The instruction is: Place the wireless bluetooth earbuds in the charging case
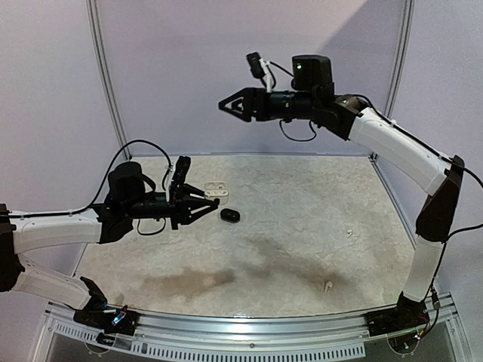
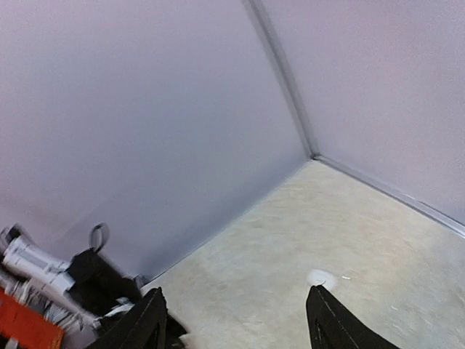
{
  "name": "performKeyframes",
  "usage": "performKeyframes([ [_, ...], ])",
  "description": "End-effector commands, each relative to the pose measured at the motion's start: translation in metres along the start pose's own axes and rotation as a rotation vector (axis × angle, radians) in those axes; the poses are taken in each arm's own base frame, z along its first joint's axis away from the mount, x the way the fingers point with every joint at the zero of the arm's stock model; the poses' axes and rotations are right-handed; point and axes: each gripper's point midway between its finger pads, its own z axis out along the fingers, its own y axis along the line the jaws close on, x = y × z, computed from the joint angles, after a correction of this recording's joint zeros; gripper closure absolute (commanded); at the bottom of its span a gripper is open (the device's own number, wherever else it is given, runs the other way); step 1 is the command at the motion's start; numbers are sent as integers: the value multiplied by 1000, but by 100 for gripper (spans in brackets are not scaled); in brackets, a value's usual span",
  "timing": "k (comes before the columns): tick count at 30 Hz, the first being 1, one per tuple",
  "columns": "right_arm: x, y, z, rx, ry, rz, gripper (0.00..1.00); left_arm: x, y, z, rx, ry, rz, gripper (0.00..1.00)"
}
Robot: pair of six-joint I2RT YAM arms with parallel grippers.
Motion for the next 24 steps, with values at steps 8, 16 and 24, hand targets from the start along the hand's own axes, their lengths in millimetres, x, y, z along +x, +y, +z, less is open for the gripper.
performKeyframes([
  [8, 229, -224, -249, 1258, 900, 474, 33, -6, 0, -13, -55, -40, 53, 100],
  [16, 290, -275, -288, 1300, 938, 615, 33, -6, -1, -15, -54, -42, 81, 100],
  [24, 349, -297, -278, 1238, 953, 721, 42, -7, -1, -18, -68, -38, 104, 100],
])
